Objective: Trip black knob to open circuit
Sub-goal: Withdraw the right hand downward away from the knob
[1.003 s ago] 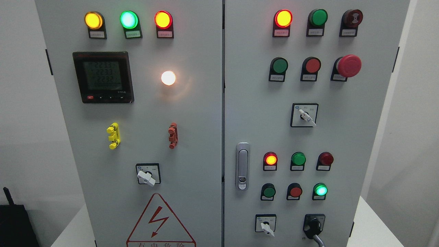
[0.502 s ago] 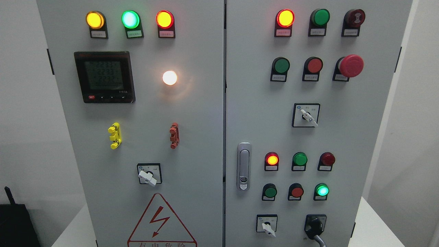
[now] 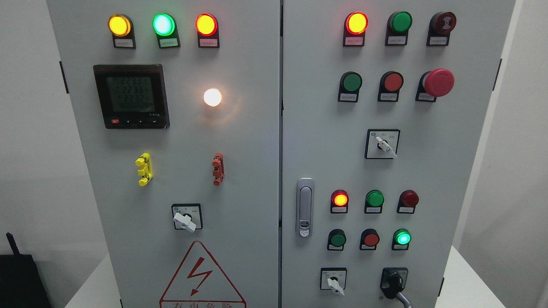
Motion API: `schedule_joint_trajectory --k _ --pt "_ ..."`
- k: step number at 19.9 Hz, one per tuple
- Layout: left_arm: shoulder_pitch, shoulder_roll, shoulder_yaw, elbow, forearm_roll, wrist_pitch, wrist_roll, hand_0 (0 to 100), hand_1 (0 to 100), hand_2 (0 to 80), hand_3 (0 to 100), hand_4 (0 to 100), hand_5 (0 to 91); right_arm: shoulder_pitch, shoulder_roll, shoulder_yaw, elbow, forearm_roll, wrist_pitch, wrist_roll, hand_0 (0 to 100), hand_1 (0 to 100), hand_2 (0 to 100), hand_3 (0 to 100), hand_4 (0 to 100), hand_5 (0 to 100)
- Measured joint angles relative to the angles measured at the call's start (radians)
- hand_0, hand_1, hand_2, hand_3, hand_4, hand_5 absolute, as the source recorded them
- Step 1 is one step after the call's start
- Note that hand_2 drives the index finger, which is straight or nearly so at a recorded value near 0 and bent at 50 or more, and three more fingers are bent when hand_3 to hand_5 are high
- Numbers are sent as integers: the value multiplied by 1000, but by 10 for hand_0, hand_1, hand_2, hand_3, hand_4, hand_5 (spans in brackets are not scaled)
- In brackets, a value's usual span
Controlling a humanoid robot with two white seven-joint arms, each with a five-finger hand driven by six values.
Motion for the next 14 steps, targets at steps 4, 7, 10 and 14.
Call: schedule_joint_trajectory --k 4,7,10,14 --pt "0 0 0 0 0 0 0 120 389 0 0 0 0 1 -2 -2 0 0 0 0 0 0 0 1000 1000 1000" --pt "0 0 0 0 0 0 0 120 389 0 0 0 0 1 -4 -4 1 0 1 0 0 0 0 1000 1000 1000" --pt "0 0 0 0 0 0 0 120 389 0 0 0 0 1 -6 -5 1 0 2 0 0 0 0 1000 1000 1000" --pt "0 0 0 0 0 0 0 120 389 0 0 0 0 0 -18 -8 2 0 4 0 0 0 0 1000 1000 1000"
